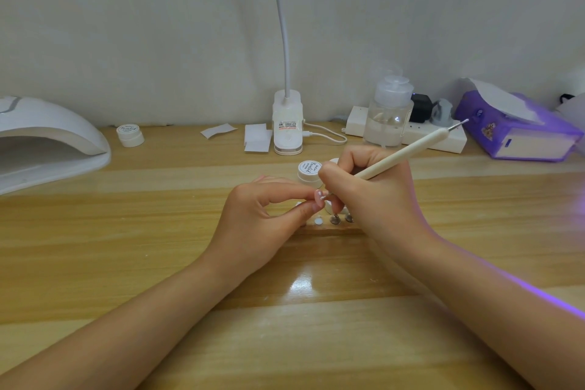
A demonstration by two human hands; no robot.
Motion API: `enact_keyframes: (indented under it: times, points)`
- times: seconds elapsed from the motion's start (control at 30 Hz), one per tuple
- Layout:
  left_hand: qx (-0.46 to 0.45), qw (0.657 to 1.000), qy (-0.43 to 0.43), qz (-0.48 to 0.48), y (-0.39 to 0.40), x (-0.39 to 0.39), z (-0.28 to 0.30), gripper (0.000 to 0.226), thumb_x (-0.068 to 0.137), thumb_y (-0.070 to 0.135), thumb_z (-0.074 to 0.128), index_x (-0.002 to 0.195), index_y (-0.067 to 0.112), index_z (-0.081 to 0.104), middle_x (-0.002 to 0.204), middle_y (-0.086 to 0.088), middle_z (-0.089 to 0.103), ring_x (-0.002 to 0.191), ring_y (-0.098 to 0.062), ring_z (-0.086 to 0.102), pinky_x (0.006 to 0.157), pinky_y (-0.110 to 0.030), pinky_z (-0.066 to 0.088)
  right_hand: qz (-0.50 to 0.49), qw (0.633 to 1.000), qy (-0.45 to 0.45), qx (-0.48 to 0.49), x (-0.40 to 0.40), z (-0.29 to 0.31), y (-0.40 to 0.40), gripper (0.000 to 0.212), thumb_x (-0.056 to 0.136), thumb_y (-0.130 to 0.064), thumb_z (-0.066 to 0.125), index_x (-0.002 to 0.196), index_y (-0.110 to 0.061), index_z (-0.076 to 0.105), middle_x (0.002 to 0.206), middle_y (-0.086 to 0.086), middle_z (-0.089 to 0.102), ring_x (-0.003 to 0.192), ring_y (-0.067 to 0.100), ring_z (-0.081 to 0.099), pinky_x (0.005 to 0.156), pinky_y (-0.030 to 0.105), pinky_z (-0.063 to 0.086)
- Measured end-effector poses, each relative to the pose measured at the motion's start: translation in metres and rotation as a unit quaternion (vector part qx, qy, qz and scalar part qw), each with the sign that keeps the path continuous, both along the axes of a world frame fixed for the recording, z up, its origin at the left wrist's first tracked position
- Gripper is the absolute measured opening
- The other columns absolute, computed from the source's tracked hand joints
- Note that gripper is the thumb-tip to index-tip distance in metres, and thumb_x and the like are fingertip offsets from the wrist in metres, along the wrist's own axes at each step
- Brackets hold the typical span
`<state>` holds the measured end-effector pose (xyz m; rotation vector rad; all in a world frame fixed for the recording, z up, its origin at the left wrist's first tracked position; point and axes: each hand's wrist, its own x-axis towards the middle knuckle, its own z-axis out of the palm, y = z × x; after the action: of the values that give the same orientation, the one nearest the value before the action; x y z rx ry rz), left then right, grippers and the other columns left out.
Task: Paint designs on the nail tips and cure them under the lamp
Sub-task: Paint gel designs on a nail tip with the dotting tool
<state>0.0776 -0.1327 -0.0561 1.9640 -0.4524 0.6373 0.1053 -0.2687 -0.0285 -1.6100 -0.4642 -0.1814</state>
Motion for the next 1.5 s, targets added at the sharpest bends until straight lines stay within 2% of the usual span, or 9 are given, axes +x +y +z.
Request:
enact_keyframes:
  times: [0.1, 0.27, 0.4, 0.53, 0.67, 0.83, 1.0, 1.3, 1.5]
  points:
    - [-0.006, 1.0, 0.0, -0.002, -0.0007, -0.0004, 0.0011, 0.018, 0.072, 0.023, 0.068, 0.09, 0.021, 0.071, 0.079, 0.016, 0.068, 0.074, 0.004, 0.061, 0.077, -0.047, 0.051, 0.003, 1.0, -0.003, 0.001, -0.0002, 0.0001, 0.0, 0.034, 0.072, -0.001, 0.057, 0.042, -0.012, 0.046, 0.036, -0.005, 0.049, 0.037, 0.004, 0.044, 0.037, 0.015, 0.035]
    - [0.0, 1.0, 0.002, 0.0, -0.0005, -0.0004, 0.0014, 0.016, 0.073, 0.022, 0.068, 0.089, 0.021, 0.072, 0.079, 0.015, 0.068, 0.072, 0.006, 0.06, 0.077, -0.045, 0.051, -0.001, 1.0, -0.006, -0.003, 0.0008, -0.0003, 0.0003, 0.03, 0.071, -0.002, 0.058, 0.045, -0.005, 0.045, 0.036, -0.004, 0.05, 0.038, 0.004, 0.046, 0.037, 0.017, 0.037]
    - [0.002, 1.0, 0.005, 0.004, -0.0007, -0.0005, 0.0012, 0.015, 0.073, 0.022, 0.068, 0.087, 0.019, 0.072, 0.079, 0.013, 0.069, 0.073, 0.005, 0.06, 0.078, -0.041, 0.051, -0.002, 1.0, -0.004, -0.004, 0.0006, 0.0001, 0.0005, 0.024, 0.065, -0.013, 0.057, 0.043, -0.009, 0.046, 0.036, -0.002, 0.049, 0.038, 0.005, 0.046, 0.038, 0.017, 0.037]
    - [0.0, 1.0, 0.004, 0.002, -0.0013, -0.001, 0.0021, 0.016, 0.072, 0.022, 0.068, 0.087, 0.02, 0.072, 0.078, 0.015, 0.068, 0.072, 0.006, 0.06, 0.077, -0.041, 0.051, 0.009, 1.0, -0.008, 0.004, 0.0006, -0.0007, -0.0003, 0.034, 0.07, -0.004, 0.059, 0.041, -0.013, 0.045, 0.036, -0.005, 0.049, 0.036, 0.003, 0.044, 0.037, 0.013, 0.033]
    - [0.0, 1.0, 0.007, 0.001, -0.0006, -0.0013, 0.0017, 0.015, 0.073, 0.02, 0.068, 0.087, 0.018, 0.073, 0.079, 0.012, 0.069, 0.07, 0.006, 0.059, 0.077, -0.041, 0.051, 0.01, 1.0, -0.012, 0.005, 0.0009, -0.0009, 0.0, 0.033, 0.072, 0.0, 0.057, 0.042, -0.009, 0.046, 0.036, -0.004, 0.051, 0.036, 0.002, 0.045, 0.035, 0.015, 0.034]
    - [0.006, 1.0, 0.01, 0.005, -0.0005, -0.0009, 0.0017, 0.014, 0.073, 0.019, 0.069, 0.086, 0.015, 0.074, 0.08, 0.009, 0.071, 0.073, 0.004, 0.06, 0.078, -0.042, 0.051, 0.006, 1.0, -0.009, 0.004, 0.0015, -0.0006, 0.0002, 0.032, 0.07, -0.005, 0.058, 0.041, -0.013, 0.047, 0.036, -0.004, 0.05, 0.036, 0.002, 0.045, 0.036, 0.014, 0.034]
    - [0.0, 1.0, 0.009, 0.004, -0.0012, -0.0022, 0.003, 0.016, 0.073, 0.022, 0.067, 0.087, 0.019, 0.072, 0.078, 0.014, 0.069, 0.073, 0.004, 0.061, 0.078, -0.042, 0.051, 0.012, 1.0, -0.012, 0.004, 0.0015, -0.0007, 0.0, 0.039, 0.072, 0.002, 0.057, 0.039, -0.016, 0.046, 0.035, -0.005, 0.049, 0.036, 0.002, 0.045, 0.037, 0.013, 0.034]
    - [0.001, 1.0, 0.012, 0.004, -0.0012, -0.0018, 0.0025, 0.015, 0.073, 0.021, 0.068, 0.086, 0.017, 0.073, 0.08, 0.01, 0.07, 0.073, 0.003, 0.061, 0.078, -0.043, 0.05, 0.011, 1.0, -0.021, 0.003, 0.0016, -0.0009, 0.0001, 0.035, 0.072, 0.001, 0.057, 0.041, -0.013, 0.048, 0.036, -0.006, 0.05, 0.038, 0.002, 0.047, 0.038, 0.015, 0.036]
    - [-0.008, 1.0, 0.014, 0.001, -0.001, -0.0019, 0.0024, 0.015, 0.073, 0.023, 0.067, 0.086, 0.02, 0.072, 0.079, 0.014, 0.069, 0.071, 0.004, 0.061, 0.076, -0.043, 0.051, 0.017, 1.0, -0.019, 0.012, 0.0011, -0.0007, 0.0012, 0.032, 0.067, -0.007, 0.056, 0.038, -0.018, 0.046, 0.035, -0.005, 0.05, 0.036, 0.002, 0.044, 0.038, 0.013, 0.034]
